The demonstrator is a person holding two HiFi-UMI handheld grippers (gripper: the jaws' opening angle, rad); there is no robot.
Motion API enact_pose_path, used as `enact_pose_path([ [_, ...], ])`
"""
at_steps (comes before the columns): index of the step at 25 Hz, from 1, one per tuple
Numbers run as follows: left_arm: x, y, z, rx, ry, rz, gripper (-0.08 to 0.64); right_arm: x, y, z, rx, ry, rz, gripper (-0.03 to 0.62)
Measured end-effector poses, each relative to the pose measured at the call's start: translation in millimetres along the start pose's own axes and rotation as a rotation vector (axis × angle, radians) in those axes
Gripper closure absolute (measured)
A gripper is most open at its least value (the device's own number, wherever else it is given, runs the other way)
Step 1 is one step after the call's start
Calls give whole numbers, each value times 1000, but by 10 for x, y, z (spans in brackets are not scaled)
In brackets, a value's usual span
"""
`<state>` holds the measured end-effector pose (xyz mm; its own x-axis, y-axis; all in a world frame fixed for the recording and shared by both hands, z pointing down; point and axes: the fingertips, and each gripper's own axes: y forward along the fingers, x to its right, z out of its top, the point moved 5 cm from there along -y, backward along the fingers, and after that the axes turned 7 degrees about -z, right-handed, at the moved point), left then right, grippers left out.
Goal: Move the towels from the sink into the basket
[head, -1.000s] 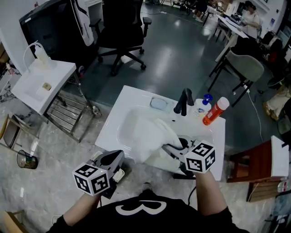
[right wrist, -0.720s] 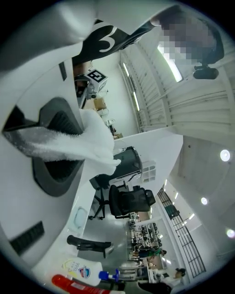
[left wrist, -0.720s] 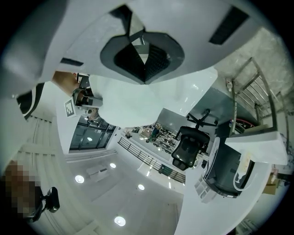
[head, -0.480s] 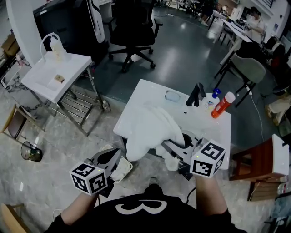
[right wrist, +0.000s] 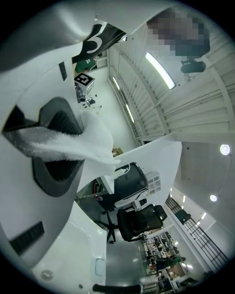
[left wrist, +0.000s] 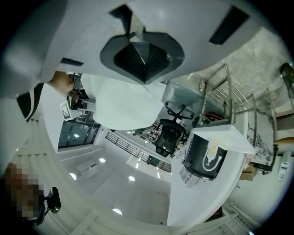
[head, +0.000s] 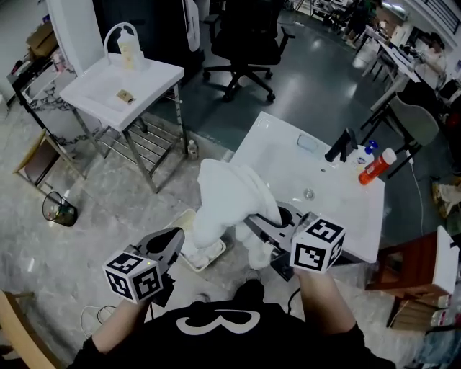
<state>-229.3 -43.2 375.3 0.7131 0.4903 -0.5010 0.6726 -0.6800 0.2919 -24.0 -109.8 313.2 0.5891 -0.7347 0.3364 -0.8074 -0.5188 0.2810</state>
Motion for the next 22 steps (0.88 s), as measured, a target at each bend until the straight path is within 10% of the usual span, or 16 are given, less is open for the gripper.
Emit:
enact_pose_path([
  [22, -1013, -1197, -816, 44, -187, 274, 555, -71, 2077, -2210, -462, 90, -67, 474],
])
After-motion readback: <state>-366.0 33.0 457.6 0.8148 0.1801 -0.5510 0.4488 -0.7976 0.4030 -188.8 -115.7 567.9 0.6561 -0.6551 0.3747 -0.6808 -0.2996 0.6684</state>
